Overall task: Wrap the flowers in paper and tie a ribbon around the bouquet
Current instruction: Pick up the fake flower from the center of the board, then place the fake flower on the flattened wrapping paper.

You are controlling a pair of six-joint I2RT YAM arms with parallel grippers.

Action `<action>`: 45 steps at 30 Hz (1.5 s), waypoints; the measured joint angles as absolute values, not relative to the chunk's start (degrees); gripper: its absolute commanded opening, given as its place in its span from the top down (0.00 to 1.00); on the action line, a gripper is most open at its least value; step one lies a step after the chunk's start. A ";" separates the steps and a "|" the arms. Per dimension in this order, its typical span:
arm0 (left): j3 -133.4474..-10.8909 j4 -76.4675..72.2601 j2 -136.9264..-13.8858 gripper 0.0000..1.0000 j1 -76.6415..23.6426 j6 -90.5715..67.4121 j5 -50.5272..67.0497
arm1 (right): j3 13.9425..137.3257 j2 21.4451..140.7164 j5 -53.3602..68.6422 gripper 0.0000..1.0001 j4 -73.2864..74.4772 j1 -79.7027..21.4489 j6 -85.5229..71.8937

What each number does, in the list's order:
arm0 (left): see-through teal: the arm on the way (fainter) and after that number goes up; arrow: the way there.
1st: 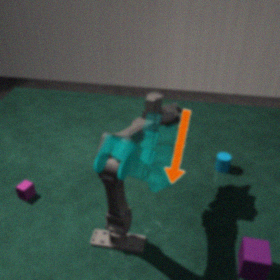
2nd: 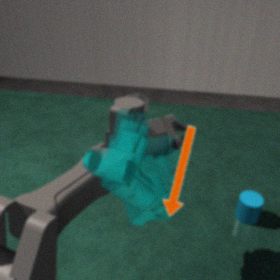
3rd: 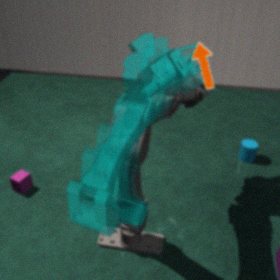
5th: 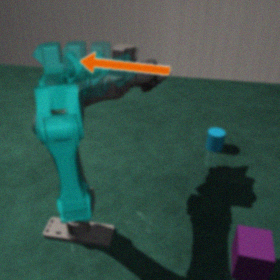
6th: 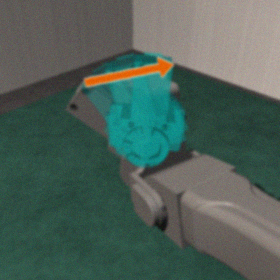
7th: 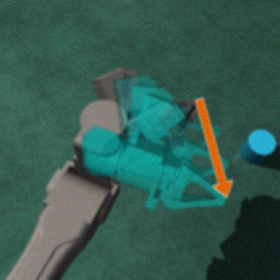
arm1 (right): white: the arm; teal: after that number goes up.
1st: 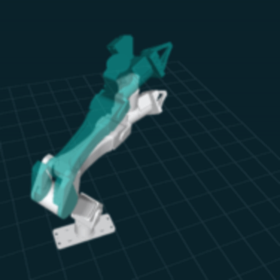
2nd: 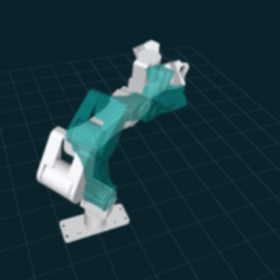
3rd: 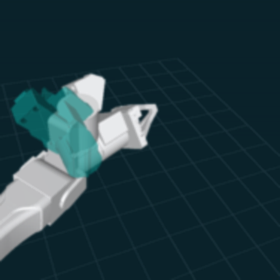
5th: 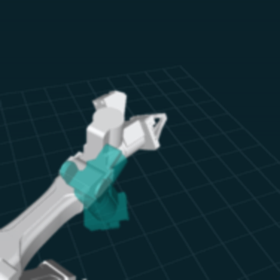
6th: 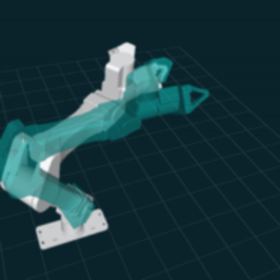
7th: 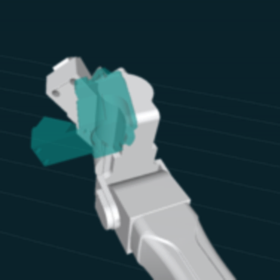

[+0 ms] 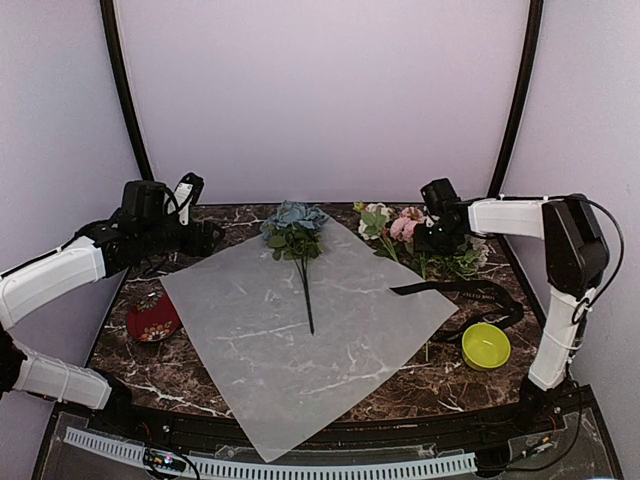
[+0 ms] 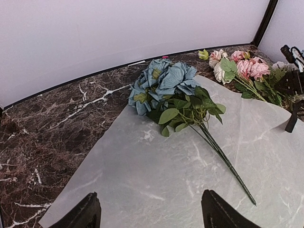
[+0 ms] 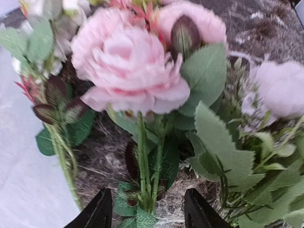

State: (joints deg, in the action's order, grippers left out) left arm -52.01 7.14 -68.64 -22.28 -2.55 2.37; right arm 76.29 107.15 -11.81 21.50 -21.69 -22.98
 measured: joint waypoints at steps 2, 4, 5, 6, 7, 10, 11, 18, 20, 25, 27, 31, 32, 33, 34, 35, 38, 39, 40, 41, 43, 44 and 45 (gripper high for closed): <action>-51.92 7.11 -68.64 0.25 -22.28 -2.50 2.37 | 76.29 109.89 -11.77 0.56 23.38 -21.69 -23.14; -51.90 7.14 -68.64 0.25 -22.28 -2.44 2.37 | 76.29 111.44 -11.57 0.61 24.10 -21.69 -23.03; -51.90 7.11 -68.64 0.25 -22.28 -2.35 2.37 | 76.29 112.22 -11.35 0.63 24.18 -21.69 -23.22; -51.90 7.11 -68.64 0.25 -22.28 -2.28 2.37 | 76.36 112.99 -11.03 0.66 24.16 -21.69 -23.22; -51.90 7.11 -68.64 0.25 -22.28 -2.26 2.37 | 76.42 113.54 -10.61 0.71 24.14 -21.69 -23.09; -51.88 7.11 -68.64 0.25 -22.28 -2.13 2.35 | 77.01 115.66 -9.91 0.87 24.16 -21.69 -23.46; -51.88 7.11 -68.64 0.25 -22.28 -2.13 2.35 | 77.25 116.07 -10.02 0.92 24.10 -21.69 -23.66; -51.59 7.11 -68.64 0.25 -22.28 -2.07 2.31 | 77.97 115.48 -12.34 1.00 24.27 -21.69 -23.33; -51.59 7.09 -68.64 0.25 -22.28 -2.04 2.31 | 77.97 114.28 -13.89 1.00 24.43 -21.69 -22.61; -51.59 7.05 -68.64 0.25 -22.28 -1.87 2.31 | 75.20 105.34 -17.96 1.00 21.04 -21.69 -19.40; -51.57 7.01 -68.64 0.25 -22.28 -1.83 2.28 | 71.70 99.15 -19.05 1.00 16.67 -21.69 -17.74; -51.57 6.92 -68.64 0.25 -22.28 -1.67 2.26 | 60.49 84.20 -21.08 1.00 1.23 -21.78 -13.72; -51.57 6.92 -68.64 0.25 -22.28 -1.65 2.26 | 57.67 80.79 -21.93 1.00 -3.05 -21.85 -12.34; -51.57 6.92 -68.64 0.25 -22.28 -1.63 2.26 | 55.09 77.84 -22.92 1.00 -7.27 -22.00 -10.79; -51.57 6.90 -68.64 0.25 -22.28 -1.61 2.24 | 52.86 75.24 -23.97 1.00 -11.22 -22.15 -9.19; -51.57 6.90 -68.64 0.25 -22.28 -1.58 2.24 | 50.70 72.71 -25.12 1.00 -15.90 -22.37 -7.29; -51.57 6.90 -68.64 0.25 -22.28 -1.48 2.24 | 48.40 69.34 -27.18 1.00 -24.47 -22.87 -2.26; -51.57 6.90 -68.64 0.25 -22.28 -1.48 2.22 | 47.88 68.38 -27.66 1.00 -27.62 -23.03 -0.45; -51.57 6.92 -68.64 0.25 -22.28 -1.45 2.22 | 47.37 67.51 -27.75 1.00 -30.22 -23.16 1.04; -51.57 6.92 -68.64 0.25 -22.28 -1.43 2.20 | 46.72 66.70 -27.68 1.00 -32.75 -23.27 2.24; -51.57 6.90 -68.64 0.25 -22.28 -1.41 2.11 | 44.80 64.64 -26.44 1.00 -38.46 -23.38 4.67; -51.57 6.90 -68.64 0.25 -22.28 -1.34 2.07 | 43.66 63.55 -25.36 1.00 -41.34 -23.35 5.65; -51.57 6.92 -68.64 0.25 -22.28 -1.28 2.07 | 42.33 62.41 -23.92 1.00 -44.49 -23.38 6.50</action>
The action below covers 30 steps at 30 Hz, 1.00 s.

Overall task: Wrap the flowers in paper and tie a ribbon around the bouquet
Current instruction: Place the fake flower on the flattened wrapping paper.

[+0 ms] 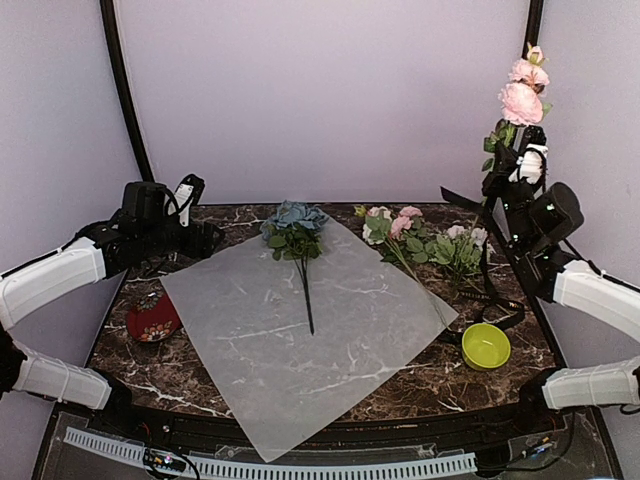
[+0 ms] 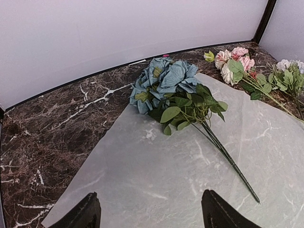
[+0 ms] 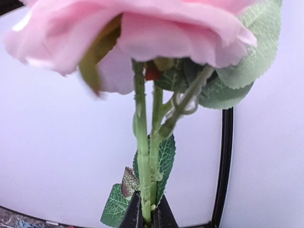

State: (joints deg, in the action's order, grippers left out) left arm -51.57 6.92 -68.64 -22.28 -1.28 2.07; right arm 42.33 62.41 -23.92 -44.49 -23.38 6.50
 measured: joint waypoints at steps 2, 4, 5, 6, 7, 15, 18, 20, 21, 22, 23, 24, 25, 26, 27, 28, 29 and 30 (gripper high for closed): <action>-51.57 6.90 -68.64 0.25 -22.28 -1.19 2.07 | 39.92 60.31 -20.58 1.00 -50.17 -23.46 7.73; -51.57 6.92 -68.64 0.25 -22.28 -1.08 2.04 | 38.92 58.81 -17.06 1.00 -53.91 -23.53 8.80; -51.57 6.92 -68.64 0.25 -22.28 -1.06 2.04 | 38.94 58.28 -15.46 1.00 -54.61 -23.53 9.30; -51.57 6.92 -68.64 0.25 -22.28 -1.04 2.04 | 39.00 57.56 -13.76 1.00 -54.87 -23.53 9.93; -51.57 6.92 -68.64 0.25 -22.28 -1.04 2.04 | 39.00 56.97 -12.64 1.00 -54.85 -23.53 10.55; -51.57 6.90 -68.64 0.25 -22.28 -0.73 2.04 | 43.09 55.83 -17.39 1.00 -47.29 -23.53 9.56; -51.57 6.90 -68.64 0.25 -22.28 -0.64 2.04 | 52.71 59.99 -14.50 1.00 -35.20 -23.64 1.83; -51.57 6.92 -68.64 0.25 -22.28 -0.62 2.02 | 60.90 65.28 -12.12 1.00 -27.66 -24.58 -3.42; -51.57 6.90 -68.64 0.25 -22.28 -0.64 2.00 | 64.07 68.01 -11.29 1.00 -24.67 -25.43 -5.23; -51.57 6.92 -68.64 0.25 -22.28 -0.62 1.91 | 66.48 70.52 -10.76 1.00 -22.28 -26.44 -6.46; -51.57 6.92 -68.64 0.25 -22.28 -0.62 1.87 | 68.45 73.06 -10.22 1.00 -20.45 -27.62 -7.57; -51.57 6.92 -68.64 0.25 -22.28 -0.62 1.80 | 70.19 75.92 -9.93 1.00 -18.61 -29.19 -8.43; -51.57 6.92 -68.66 0.24 -22.28 -0.62 1.72 | 71.75 78.94 -9.65 1.00 -17.06 -30.92 -9.19; -51.57 6.92 -68.66 0.24 -22.28 -0.62 1.63 | 73.47 82.26 -9.37 1.00 -15.35 -32.82 -9.80; -51.57 6.92 -68.66 0.24 -22.28 -0.62 1.58 | 75.50 85.91 -8.95 1.00 -13.61 -34.76 -10.33; -51.57 6.92 -68.66 0.24 -22.28 -0.60 1.54 | 78.00 89.80 -8.67 1.00 -11.62 -36.62 -10.72; -51.57 6.92 -68.66 0.24 -22.28 -0.62 1.52 | 81.10 94.19 -8.40 1.00 -9.19 -38.50 -11.09; -51.57 6.92 -68.69 0.24 -22.28 -0.60 1.52 | 83.37 97.69 -8.01 1.00 -7.60 -39.88 -11.31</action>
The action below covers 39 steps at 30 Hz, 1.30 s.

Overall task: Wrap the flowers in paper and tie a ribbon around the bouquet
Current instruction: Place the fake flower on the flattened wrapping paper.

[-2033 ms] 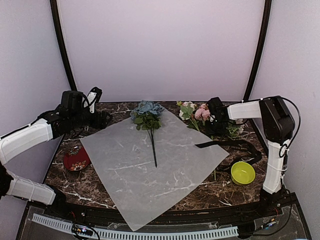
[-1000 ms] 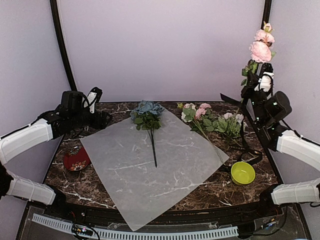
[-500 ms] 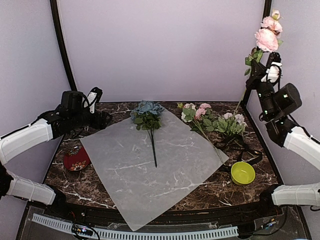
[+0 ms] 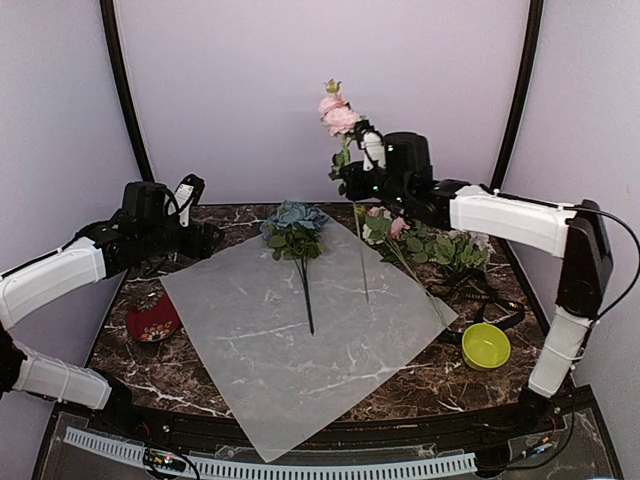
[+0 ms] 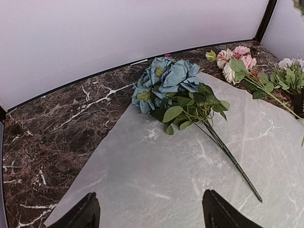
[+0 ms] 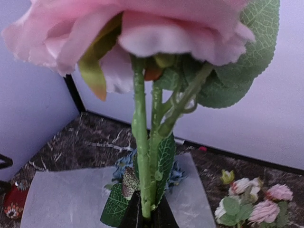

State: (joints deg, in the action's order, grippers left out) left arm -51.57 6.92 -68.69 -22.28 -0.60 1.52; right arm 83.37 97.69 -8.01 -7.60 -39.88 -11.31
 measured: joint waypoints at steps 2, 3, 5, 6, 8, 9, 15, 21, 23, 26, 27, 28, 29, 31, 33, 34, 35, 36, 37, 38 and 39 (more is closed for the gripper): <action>-51.57 6.92 -68.73 0.23 -22.28 -0.60 1.52 | 87.35 104.38 -7.44 1.00 -4.91 -42.24 -11.66; -51.57 6.92 -68.77 0.23 -22.28 -0.60 1.52 | 88.66 107.22 -7.29 1.00 -4.05 -43.24 -11.73; -51.57 6.92 -68.88 0.23 -22.28 -0.60 1.50 | 90.39 111.81 -6.98 1.00 -2.85 -44.71 -11.90; -51.57 6.92 -68.88 0.23 -22.28 -0.60 1.50 | 91.57 114.45 -7.03 1.00 -2.26 -45.34 -11.97; -51.57 6.92 -68.93 0.23 -22.28 -0.60 1.52 | 93.41 118.37 -6.83 1.00 -1.34 -45.95 -12.14; -51.57 6.92 -68.93 0.23 -22.28 -0.60 1.52 | 94.39 120.42 -6.81 1.00 -1.06 -46.15 -12.16; -51.57 6.94 -69.01 0.23 -22.28 -0.58 1.56 | 99.22 128.42 -6.85 1.00 -1.19 -46.68 -12.49; -51.57 6.92 -69.04 0.23 -22.28 -0.56 1.58 | 101.49 130.21 -6.83 1.00 -1.96 -47.72 -12.53; -51.57 6.92 -69.04 0.23 -22.28 -0.51 1.58 | 101.89 130.17 -6.83 1.00 -3.55 -48.05 -12.53; -51.57 6.92 -69.06 0.23 -22.28 -0.36 1.56 | 101.91 129.54 -6.85 1.00 -4.75 -48.71 -12.53; -51.57 6.94 -69.04 0.23 -22.28 -0.36 1.56 | 101.91 129.05 -6.85 1.00 -4.62 -48.99 -12.53; -51.57 6.92 -69.06 0.23 -22.28 -0.36 1.56 | 101.91 128.55 -6.85 1.00 -4.47 -49.30 -12.53; -51.57 6.92 -69.06 0.23 -22.28 -0.34 1.58 | 101.89 127.76 -6.87 1.00 -4.27 -49.69 -12.53; -51.57 6.92 -69.06 0.23 -22.28 -0.32 1.56 | 101.67 126.02 -6.85 0.52 -4.03 -50.39 -12.53; -51.57 6.92 -69.10 0.23 -22.28 -0.30 1.56 | 100.99 123.83 -3.22 1.00 -4.38 -51.03 -12.71; -51.57 6.92 -69.10 0.23 -22.28 -0.27 1.56 | 100.71 122.69 1.19 1.00 -4.49 -51.03 -12.25; -51.57 6.92 -69.14 0.23 -22.28 -0.25 1.56 | 100.55 121.54 5.76 1.00 -4.56 -51.18 -15.99; -51.57 6.92 -69.17 0.23 -22.28 -0.21 1.58 | 100.49 120.44 9.23 1.00 -4.51 -51.46 -22.17; -51.57 6.92 -69.19 0.23 -22.28 -0.19 1.58 | 100.44 119.22 12.21 1.00 -4.45 -51.88 -29.36; -51.57 6.92 -69.19 0.23 -22.28 -0.19 1.58 | 100.42 118.26 13.61 1.00 -4.51 -52.25 -34.22; -51.57 6.94 -69.19 0.23 -22.28 -0.19 1.58 | 100.33 117.47 14.61 1.00 -4.54 -52.56 -37.60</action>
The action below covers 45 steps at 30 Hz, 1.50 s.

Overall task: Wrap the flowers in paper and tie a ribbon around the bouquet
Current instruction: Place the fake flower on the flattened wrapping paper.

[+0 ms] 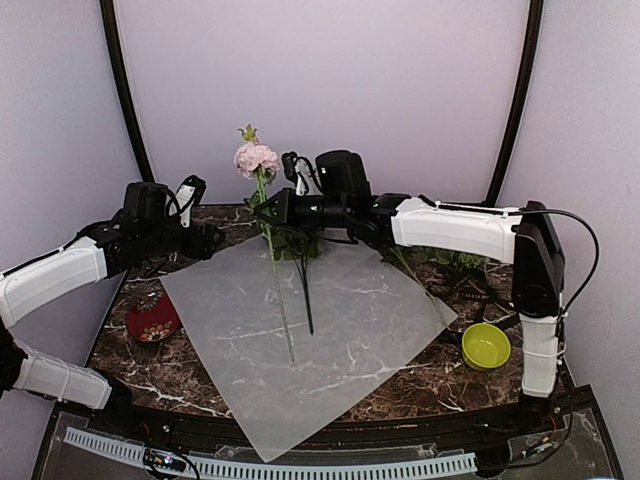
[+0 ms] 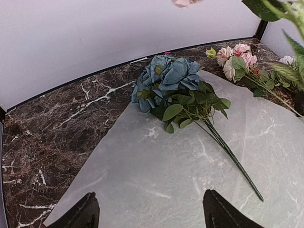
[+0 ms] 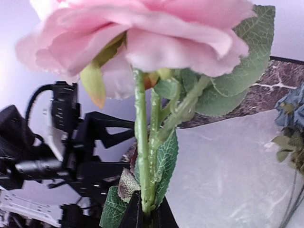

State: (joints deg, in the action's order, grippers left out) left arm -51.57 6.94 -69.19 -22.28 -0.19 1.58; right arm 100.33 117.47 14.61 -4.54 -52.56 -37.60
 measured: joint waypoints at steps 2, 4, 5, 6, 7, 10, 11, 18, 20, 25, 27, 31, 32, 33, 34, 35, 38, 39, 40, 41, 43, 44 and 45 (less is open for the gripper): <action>-51.57 6.92 -69.19 0.23 -22.28 -0.19 1.56 | 99.85 115.74 15.92 1.00 -4.51 -53.10 -42.76; -51.57 6.92 -69.19 0.23 -22.28 -0.19 1.58 | 99.24 114.37 16.08 1.00 -4.56 -53.54 -45.93; -51.57 6.94 -69.19 0.23 -22.28 -0.19 1.58 | 98.91 113.91 15.79 1.00 -4.58 -53.69 -46.83; -51.57 6.92 -69.19 0.23 -22.28 -0.19 1.58 | 98.61 113.62 15.53 1.00 -4.51 -53.74 -47.53; -51.57 6.92 -69.19 0.23 -22.28 -0.19 1.58 | 98.50 113.56 14.98 1.00 -4.32 -53.76 -47.92; -51.57 6.92 -69.19 0.23 -22.28 -0.19 1.58 | 98.32 113.78 12.34 1.00 -2.85 -53.74 -48.10; -51.57 6.92 -69.19 0.23 -22.28 -0.19 1.58 | 98.32 113.97 11.27 1.00 -2.48 -53.74 -48.05; -51.57 6.92 -69.19 0.23 -22.28 -0.16 1.58 | 100.12 119.22 3.60 1.00 -1.19 -53.67 -45.23; -51.57 6.92 -69.19 0.23 -22.28 -0.16 1.58 | 100.82 121.27 1.21 1.00 -0.12 -53.69 -44.36; -51.57 6.92 -69.19 0.23 -22.28 -0.16 1.58 | 102.61 126.43 -4.19 1.00 2.17 -53.69 -42.17; -51.57 6.94 -69.19 0.23 -22.28 -0.16 1.58 | 103.79 128.16 -6.13 1.00 3.40 -53.67 -40.95; -51.57 6.92 -69.19 0.23 -22.28 -0.16 1.56 | 107.24 131.68 -9.28 0.69 5.58 -53.67 -38.70; -51.57 6.94 -69.19 0.23 -22.28 -0.14 1.58 | 107.79 132.16 -9.63 0.59 6.22 -53.67 -38.35; -51.57 6.92 -69.19 0.23 -22.28 -0.16 1.56 | 108.44 132.57 -10.15 0.52 7.05 -53.67 -36.88; -51.57 6.92 -69.21 0.23 -22.28 -0.14 1.56 | 108.92 132.77 -10.55 0.46 7.64 -53.67 -36.67; -51.57 6.94 -69.21 0.23 -22.28 -0.14 1.58 | 109.47 132.88 -10.92 0.40 8.25 -53.67 -35.51; -51.57 6.94 -69.21 0.23 -22.28 -0.12 1.56 | 110.17 132.64 -12.86 0.17 9.30 -53.67 -33.47; -51.57 6.92 -69.21 0.23 -22.28 -0.12 1.58 | 110.17 132.46 -13.63 0.08 9.58 -53.67 -33.19; -51.57 6.92 -69.21 0.23 -22.28 -0.12 1.58 | 110.15 132.09 -14.52 0.01 10.11 -53.67 -31.68; -51.57 6.94 -69.23 0.23 -22.28 -0.12 1.58 | 110.04 131.68 -15.35 0.00 10.48 -53.67 -31.64; -51.57 6.92 -69.28 0.23 -22.28 -0.10 1.58 | 108.47 129.51 -16.80 0.00 10.74 -53.30 -29.32; -51.57 6.94 -69.30 0.23 -22.28 -0.08 1.56 | 107.53 128.16 -17.26 0.00 10.92 -53.19 -28.67; -51.57 6.94 -69.30 0.23 -22.28 -0.08 1.56 | 106.59 126.34 -18.04 0.00 11.38 -53.06 -27.62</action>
